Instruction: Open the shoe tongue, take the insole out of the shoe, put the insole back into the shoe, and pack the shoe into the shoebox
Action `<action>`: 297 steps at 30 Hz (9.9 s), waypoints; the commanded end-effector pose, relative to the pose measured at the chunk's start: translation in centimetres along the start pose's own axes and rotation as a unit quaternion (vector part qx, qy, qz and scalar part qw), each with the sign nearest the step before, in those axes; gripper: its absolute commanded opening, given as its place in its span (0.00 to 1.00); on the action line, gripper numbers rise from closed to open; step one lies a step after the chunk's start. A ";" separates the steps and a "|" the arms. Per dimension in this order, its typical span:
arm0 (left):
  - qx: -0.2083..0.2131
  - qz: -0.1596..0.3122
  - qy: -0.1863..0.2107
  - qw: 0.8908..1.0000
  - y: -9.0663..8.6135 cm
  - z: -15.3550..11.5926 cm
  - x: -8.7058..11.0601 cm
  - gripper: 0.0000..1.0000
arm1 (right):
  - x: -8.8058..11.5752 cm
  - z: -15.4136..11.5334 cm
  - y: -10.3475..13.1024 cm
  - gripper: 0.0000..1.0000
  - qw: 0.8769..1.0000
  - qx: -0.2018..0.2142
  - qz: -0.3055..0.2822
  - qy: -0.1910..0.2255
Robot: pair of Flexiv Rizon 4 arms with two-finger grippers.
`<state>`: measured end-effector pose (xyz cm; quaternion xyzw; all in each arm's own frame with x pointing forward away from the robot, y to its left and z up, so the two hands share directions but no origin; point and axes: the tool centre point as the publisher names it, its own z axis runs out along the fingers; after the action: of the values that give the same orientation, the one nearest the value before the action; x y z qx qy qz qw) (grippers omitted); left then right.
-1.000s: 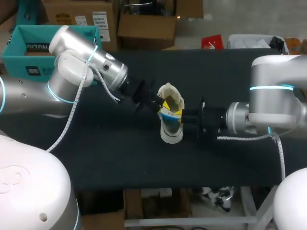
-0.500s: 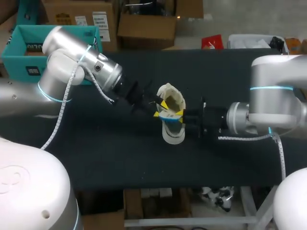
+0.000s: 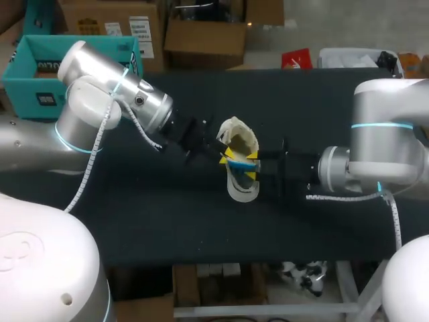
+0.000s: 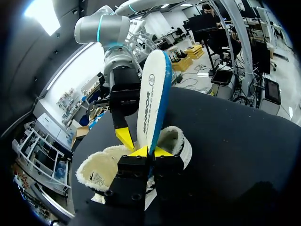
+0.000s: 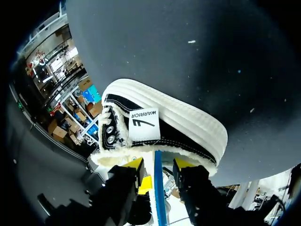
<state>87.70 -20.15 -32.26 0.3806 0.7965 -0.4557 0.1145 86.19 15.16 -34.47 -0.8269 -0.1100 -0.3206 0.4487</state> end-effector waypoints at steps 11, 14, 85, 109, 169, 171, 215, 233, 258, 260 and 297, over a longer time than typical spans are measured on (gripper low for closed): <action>-0.002 -0.015 -0.006 1.000 1.6 0.6 -0.1 0.00 | 0.0 0.6 -0.2 0.00 1.000 -0.011 -0.004 -0.006; -0.001 -0.021 -0.007 1.000 2.3 0.7 -0.6 0.00 | 0.4 1.0 0.7 0.00 1.000 -0.013 -0.004 -0.010; 0.009 -0.029 -0.019 0.999 2.5 0.6 -0.9 0.45 | 0.8 1.8 2.6 0.00 0.998 -0.063 -0.003 -0.014; 0.003 -0.012 -0.012 1.000 1.4 1.8 -0.8 0.00 | -0.5 -0.1 -0.6 0.49 0.994 -0.107 -0.015 0.005; 0.053 -0.251 0.033 0.966 -4.1 -5.5 0.8 1.00 | -2.8 -1.4 -0.1 0.92 0.983 -0.147 -0.071 -0.080; 0.041 -0.269 0.030 0.962 -4.1 -5.8 1.1 1.00 | -2.7 -1.8 -0.9 0.85 0.981 -0.156 -0.078 -0.085; -0.163 -0.565 -0.081 0.804 -0.5 -10.6 3.4 1.00 | -3.8 4.3 2.4 0.00 0.971 -0.139 -0.115 -0.159; -0.176 -0.602 -0.104 0.771 -1.5 -10.0 3.5 1.00 | -1.4 -2.0 -0.6 0.13 0.973 -0.025 -0.194 -0.122; -0.254 -0.726 -0.168 0.617 -0.9 -6.6 3.1 1.00 | 2.9 -8.0 2.0 1.00 0.934 0.168 -0.244 -0.201; -0.254 -0.726 -0.168 0.617 -0.9 -6.6 3.1 1.00 | 3.1 -8.0 1.9 1.00 0.925 0.182 -0.251 -0.219; -0.288 -0.817 -0.287 0.408 2.3 -1.7 1.7 1.00 | 2.1 -11.1 1.1 1.00 0.810 0.174 -0.440 -0.348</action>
<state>87.64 -16.23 -33.03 -0.6474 0.7404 -0.1809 -0.0052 83.22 5.92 -29.67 -0.6717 -0.6443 -0.1619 0.3279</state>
